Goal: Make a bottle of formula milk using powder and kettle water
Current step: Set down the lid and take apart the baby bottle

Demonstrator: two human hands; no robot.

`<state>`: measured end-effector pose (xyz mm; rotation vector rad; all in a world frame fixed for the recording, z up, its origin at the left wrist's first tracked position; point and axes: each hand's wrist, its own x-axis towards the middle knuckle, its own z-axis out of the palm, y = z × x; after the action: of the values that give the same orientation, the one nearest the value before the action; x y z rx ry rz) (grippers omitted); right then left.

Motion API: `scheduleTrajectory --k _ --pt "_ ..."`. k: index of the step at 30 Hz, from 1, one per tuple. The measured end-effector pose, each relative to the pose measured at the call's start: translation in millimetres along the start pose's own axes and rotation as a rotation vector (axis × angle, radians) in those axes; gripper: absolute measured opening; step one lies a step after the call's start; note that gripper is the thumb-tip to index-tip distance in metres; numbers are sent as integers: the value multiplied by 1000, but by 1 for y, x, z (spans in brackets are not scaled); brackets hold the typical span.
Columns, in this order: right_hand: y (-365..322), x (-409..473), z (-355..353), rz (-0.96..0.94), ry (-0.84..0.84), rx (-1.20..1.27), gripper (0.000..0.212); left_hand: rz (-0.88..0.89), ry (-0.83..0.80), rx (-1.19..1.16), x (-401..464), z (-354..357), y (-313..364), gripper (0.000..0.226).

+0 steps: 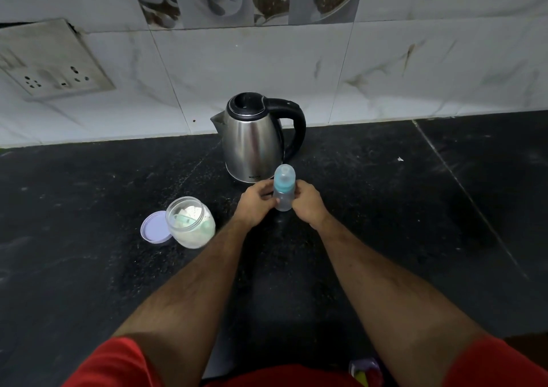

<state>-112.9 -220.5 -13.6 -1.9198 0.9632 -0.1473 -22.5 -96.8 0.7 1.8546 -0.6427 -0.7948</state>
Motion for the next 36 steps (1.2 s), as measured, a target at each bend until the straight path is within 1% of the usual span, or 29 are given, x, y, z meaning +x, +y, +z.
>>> scheduleTrajectory --k 3,8,10,12,15,17,21,24,26,29,32,36 --pt "3 -6 1 -14 -15 6 39 -1 22 -47 -7 1 2 46" --pt "1 -37 -8 -80 -81 32 58 39 -10 -148 -28 -1 2 40" --pt "3 -51 -11 -97 -123 92 63 52 -32 -157 -38 -3 4 37" --pt "6 -65 -11 -97 -122 169 64 49 -58 -160 -46 -4 3 34" --pt "10 -83 -7 -104 -50 229 58 50 -94 -121 -58 -3 0 30" --pt "13 -94 -6 -102 -35 252 52 73 -86 -136 -66 -3 2 32" --pt "20 -115 -8 -101 -95 228 47 140 -55 -294 -79 -7 16 36" --pt "19 -127 -9 -99 -141 210 47 155 -110 -299 -85 -7 18 39" --pt "18 -134 -9 -96 -145 196 47 147 -111 -301 -89 -5 18 36" --pt "17 -143 -10 -95 -122 173 45 134 -80 -315 -93 0 18 28" --pt "16 -153 -8 -100 -64 155 41 115 -70 -316 -95 3 20 20" --pt "15 -162 -4 -108 5 178 41 120 -106 -312 -97 5 28 21"
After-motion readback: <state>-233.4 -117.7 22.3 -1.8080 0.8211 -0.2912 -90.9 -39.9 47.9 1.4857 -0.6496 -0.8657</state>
